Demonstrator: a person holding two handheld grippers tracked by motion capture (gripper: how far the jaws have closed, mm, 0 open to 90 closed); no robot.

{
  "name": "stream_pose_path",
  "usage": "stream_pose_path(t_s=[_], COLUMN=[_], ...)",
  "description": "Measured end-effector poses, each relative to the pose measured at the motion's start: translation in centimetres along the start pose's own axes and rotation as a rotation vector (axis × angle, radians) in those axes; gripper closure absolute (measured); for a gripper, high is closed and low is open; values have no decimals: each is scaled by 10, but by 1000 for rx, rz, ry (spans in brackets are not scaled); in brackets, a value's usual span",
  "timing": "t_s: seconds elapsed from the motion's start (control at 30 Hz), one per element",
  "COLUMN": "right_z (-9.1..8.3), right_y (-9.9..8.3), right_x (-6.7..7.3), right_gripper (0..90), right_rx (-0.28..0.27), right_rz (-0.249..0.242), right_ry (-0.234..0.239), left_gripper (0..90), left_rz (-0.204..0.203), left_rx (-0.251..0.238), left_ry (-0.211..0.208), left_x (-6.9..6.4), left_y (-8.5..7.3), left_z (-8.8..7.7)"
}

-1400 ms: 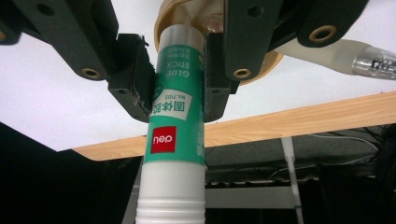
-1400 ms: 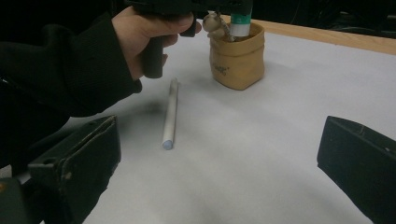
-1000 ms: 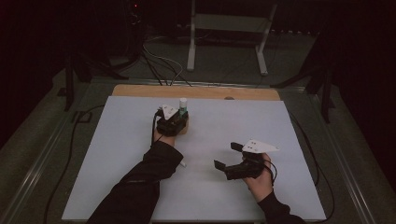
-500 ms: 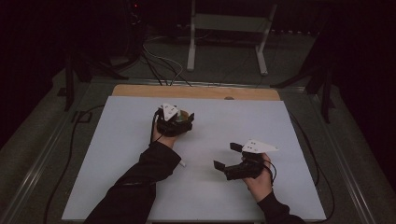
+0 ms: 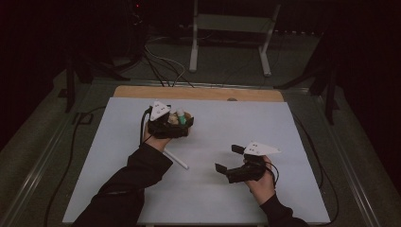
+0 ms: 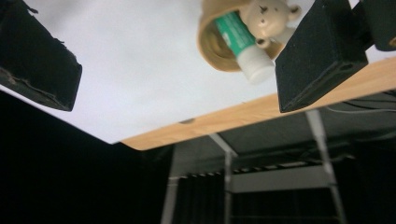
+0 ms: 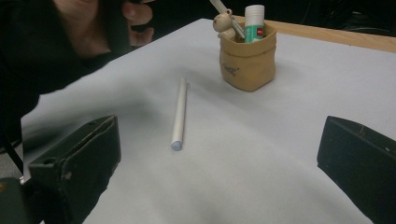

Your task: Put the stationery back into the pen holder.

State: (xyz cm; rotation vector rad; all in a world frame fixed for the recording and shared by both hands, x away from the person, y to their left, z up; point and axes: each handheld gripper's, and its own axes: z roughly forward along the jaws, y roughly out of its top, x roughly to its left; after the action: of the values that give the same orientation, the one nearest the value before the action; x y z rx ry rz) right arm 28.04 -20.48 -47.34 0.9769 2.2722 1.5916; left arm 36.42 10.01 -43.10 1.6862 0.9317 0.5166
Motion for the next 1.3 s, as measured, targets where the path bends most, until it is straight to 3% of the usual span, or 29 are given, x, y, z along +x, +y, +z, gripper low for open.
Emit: stream_pose_path(t_s=[0.1, 0.27, 0.3, 0.43, 0.57, 0.73, 0.87, 1.17, 1.3], right_z=[1, 2, 3, 4, 6, 8, 9, 15, 19], right_y=[0, 1, 2, 2, 2, 4, 7, 16, 19], right_x=[1, 5, 5, 8, 9, 11, 14, 21, 24], right_gripper=[0, 0, 0, 0, 0, 0, 0, 0, 0], right_rx=[6, 15, 18, 29, 33, 37, 39, 54, 54], right_rz=[-2, -14, -18, -25, -26, -33, -42, -47, -64], right_ry=[5, 7, 8, 24, 39, 53, 56, 98, 101], left_gripper=[4, 4, 4, 4, 4, 5, 5, 5, 5], left_rz=[18, 13, 13, 21, 59, 64, 96, 99, 82], left_rx=[14, 27, 27, 34, 56, 47, 54, 61, 58], left_ry=[-58, -167, -167, -239, -258, -273, -282, -307, -311], left_x=[0, 0, 0, 0, 1, 3, 2, 4, 6], left_y=[1, -1, -1, -4, -5, -9, -13, -28, -39], left_z=[-7, -19, -19, -31, -43, -56, -66, -85, -93])
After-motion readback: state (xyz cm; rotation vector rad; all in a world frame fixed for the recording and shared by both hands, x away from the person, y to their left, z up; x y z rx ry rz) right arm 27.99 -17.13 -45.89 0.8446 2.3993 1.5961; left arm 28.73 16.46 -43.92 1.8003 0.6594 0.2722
